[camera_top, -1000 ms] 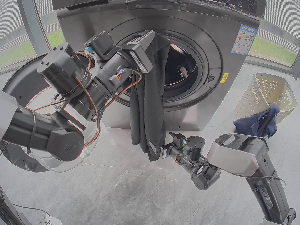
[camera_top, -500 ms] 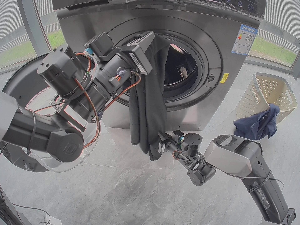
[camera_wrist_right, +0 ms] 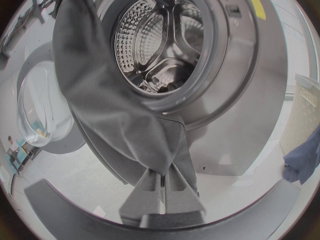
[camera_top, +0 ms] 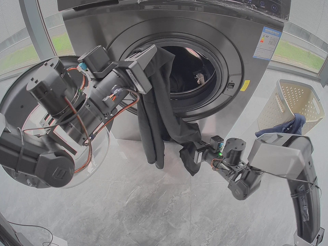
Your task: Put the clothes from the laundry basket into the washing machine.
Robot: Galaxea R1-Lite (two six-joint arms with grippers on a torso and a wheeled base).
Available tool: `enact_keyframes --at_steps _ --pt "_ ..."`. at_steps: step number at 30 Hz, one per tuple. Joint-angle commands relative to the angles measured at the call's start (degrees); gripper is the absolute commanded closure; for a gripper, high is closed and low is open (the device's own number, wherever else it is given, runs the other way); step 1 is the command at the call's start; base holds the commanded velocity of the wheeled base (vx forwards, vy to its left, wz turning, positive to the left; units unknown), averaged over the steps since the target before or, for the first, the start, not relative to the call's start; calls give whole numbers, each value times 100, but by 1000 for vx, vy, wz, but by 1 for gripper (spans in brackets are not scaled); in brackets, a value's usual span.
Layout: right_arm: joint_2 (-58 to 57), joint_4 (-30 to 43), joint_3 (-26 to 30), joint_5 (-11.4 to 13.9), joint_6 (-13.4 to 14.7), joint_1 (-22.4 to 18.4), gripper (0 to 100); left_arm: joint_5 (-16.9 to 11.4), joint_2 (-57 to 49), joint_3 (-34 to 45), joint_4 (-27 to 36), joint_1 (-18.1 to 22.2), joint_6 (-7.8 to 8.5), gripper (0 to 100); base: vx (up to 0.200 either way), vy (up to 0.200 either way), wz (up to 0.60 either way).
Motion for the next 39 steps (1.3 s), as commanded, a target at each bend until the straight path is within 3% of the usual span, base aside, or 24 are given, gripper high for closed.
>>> enact_keyframes --at_steps 1,5,8,9,10,15,18,28,39 --pt "-1893 -157 1487 171 30 -228 100 -45 -861 1091 -11 70 3 100 0 0 0" --pt "-2728 -157 2225 215 56 -228 100 -98 -1441 1689 -19 79 -32 100 0 0 0" --pt "-2754 -157 2243 215 56 -228 100 -98 -1459 1706 -19 79 -32 100 0 0 0" --pt "-3299 -157 2761 198 82 -228 100 -107 -1986 2066 60 79 -50 100 0 0 0" --pt "-3352 -157 2788 180 109 -228 100 -115 -2057 2102 68 79 -59 100 0 0 0" --pt "-3545 -157 2594 75 241 -228 100 -168 -2145 2172 16 96 -261 100 0 0 0" --pt "-3528 -165 2445 -66 355 -324 100 -168 -2136 2269 51 96 -270 100 0 0 0" --pt "-3695 -165 1988 -119 399 -544 100 -221 -2004 2611 77 615 -252 100 0 0 0" --pt "-3835 -165 1803 -40 399 -773 100 -177 -1600 2594 -55 1213 -199 100 0 0 0"
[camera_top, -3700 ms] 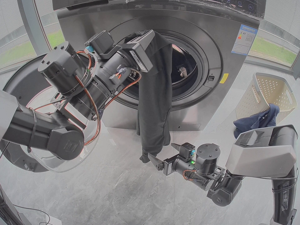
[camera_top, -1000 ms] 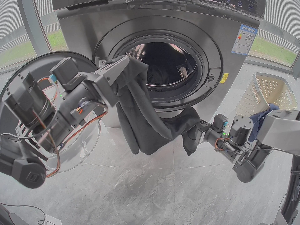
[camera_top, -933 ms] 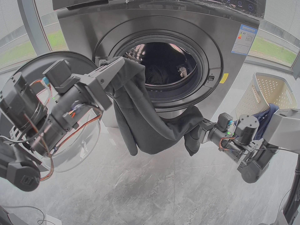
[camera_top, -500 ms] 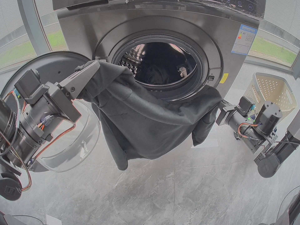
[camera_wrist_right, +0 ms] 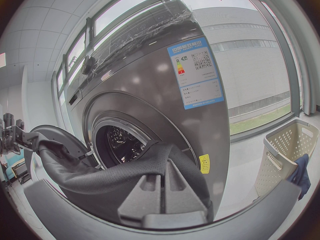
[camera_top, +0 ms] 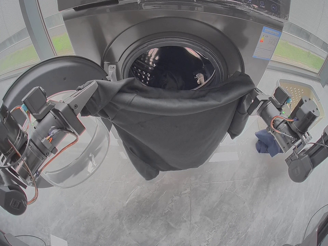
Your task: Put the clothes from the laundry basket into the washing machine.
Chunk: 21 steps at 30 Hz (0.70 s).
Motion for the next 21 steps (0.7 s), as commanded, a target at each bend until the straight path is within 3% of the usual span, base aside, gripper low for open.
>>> enact_keyframes --at_steps 1,8,14,15,21 --pt "-56 -3 -32 20 -1 -28 100 27 211 -73 -26 214 14 100 0 0 0" --pt "-118 -3 -85 20 -1 -2 100 -35 229 182 -149 214 -4 100 0 0 0" --pt "-126 -3 -94 -6 -1 78 100 -210 492 622 -105 -58 -12 100 0 0 0" --pt "-118 -3 -94 -15 -1 78 100 -210 598 666 -96 -120 -12 0 0 0 0" --pt "-126 5 -112 11 113 209 100 -184 1169 956 -113 -454 -48 0 0 0 0"
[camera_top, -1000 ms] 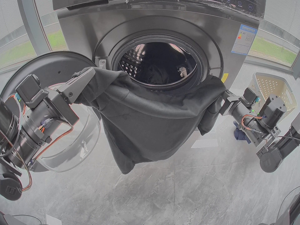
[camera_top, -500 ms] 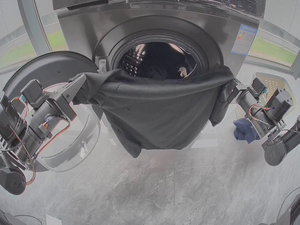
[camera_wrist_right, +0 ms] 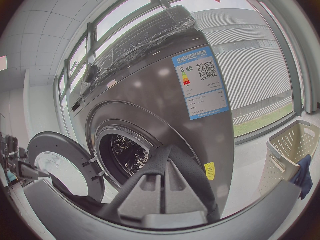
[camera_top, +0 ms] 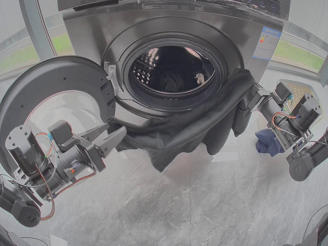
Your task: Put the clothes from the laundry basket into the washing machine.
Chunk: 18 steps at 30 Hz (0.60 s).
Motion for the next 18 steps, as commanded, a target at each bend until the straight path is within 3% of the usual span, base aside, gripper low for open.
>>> enact_keyframes --at_steps 1,11,18 --pt "-11 -1 8 14 34 112 100 13 550 201 -37 -203 -15 0 0 0 0" --pt "-2 -1 87 66 43 209 100 49 1341 -440 -98 -229 12 0 0 0 0" --pt "-2 -1 87 58 43 288 100 75 1939 -1100 -134 -466 47 0 0 0 0"
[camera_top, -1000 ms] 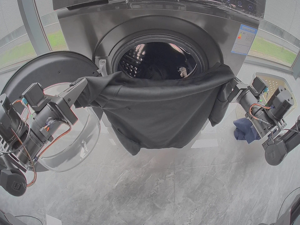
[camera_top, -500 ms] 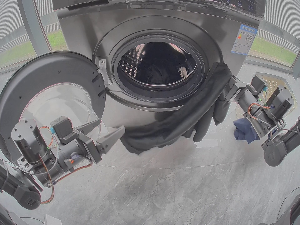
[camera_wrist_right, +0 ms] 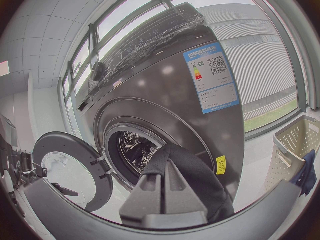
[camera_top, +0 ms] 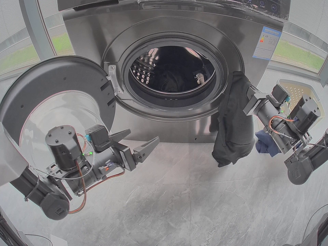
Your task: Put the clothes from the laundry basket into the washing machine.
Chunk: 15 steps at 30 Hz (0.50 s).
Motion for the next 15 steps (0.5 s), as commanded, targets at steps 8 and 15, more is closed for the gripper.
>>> enact_keyframes --at_steps 8,15 --pt "22 -3 -22 -22 8 185 100 9 1279 -883 -191 -288 148 0 0 0 0" --pt "31 -12 -40 -75 43 511 100 79 1965 -1348 -507 -227 289 0 0 0 0"
